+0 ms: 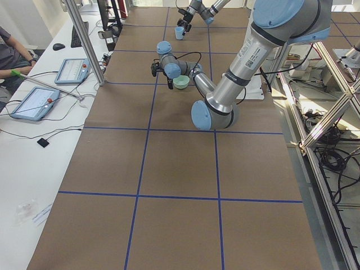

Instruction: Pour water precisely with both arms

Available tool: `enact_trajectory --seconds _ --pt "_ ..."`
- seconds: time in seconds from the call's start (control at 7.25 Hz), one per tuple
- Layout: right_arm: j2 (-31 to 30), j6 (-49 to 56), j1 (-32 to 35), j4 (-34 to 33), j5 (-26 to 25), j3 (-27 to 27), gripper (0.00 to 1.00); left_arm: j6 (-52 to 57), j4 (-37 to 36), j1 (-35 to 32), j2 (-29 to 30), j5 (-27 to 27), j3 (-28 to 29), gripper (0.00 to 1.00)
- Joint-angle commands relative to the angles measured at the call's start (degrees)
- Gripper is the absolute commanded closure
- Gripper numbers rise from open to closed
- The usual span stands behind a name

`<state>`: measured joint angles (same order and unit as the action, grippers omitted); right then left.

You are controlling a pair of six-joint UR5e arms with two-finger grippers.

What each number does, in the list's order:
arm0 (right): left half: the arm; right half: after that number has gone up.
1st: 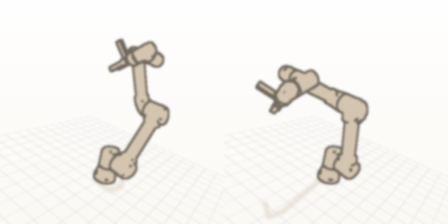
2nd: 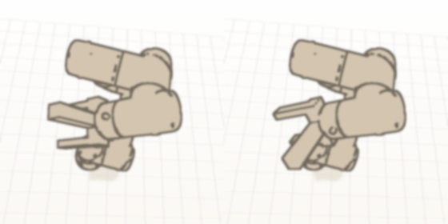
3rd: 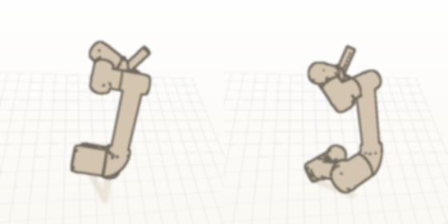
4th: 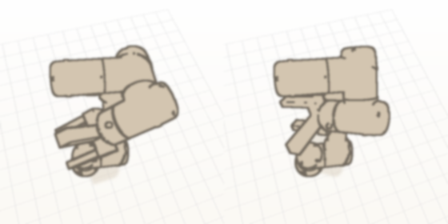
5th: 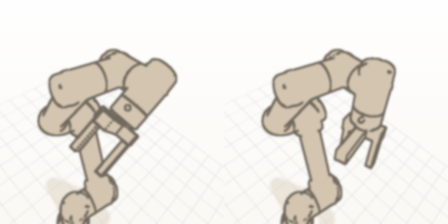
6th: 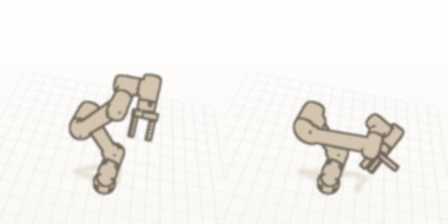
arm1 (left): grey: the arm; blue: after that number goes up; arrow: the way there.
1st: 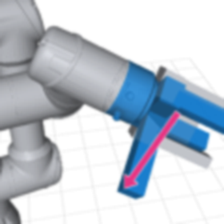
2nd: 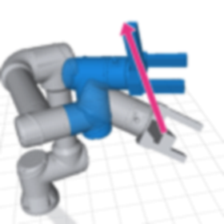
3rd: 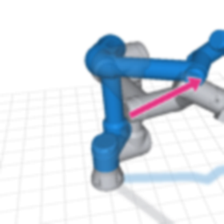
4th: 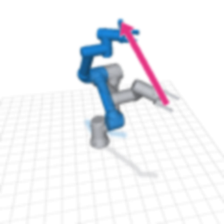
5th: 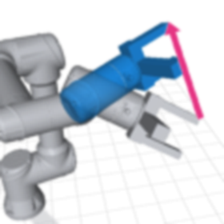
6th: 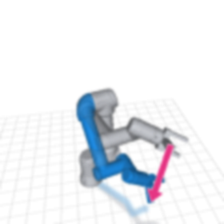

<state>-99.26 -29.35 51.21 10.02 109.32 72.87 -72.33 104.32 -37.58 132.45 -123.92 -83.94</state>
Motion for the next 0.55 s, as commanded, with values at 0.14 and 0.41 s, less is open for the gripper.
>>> enact_trajectory --seconds 0.14,0.41 --pt "0.5 -0.1 -0.1 0.7 -0.1 -0.6 0.02 0.0 -0.1 0.0 0.0 0.0 0.0 0.11" --pt "0.5 -0.1 -0.1 0.7 -0.1 -0.6 0.16 0.0 -0.1 0.0 0.0 0.0 -0.1 0.11"
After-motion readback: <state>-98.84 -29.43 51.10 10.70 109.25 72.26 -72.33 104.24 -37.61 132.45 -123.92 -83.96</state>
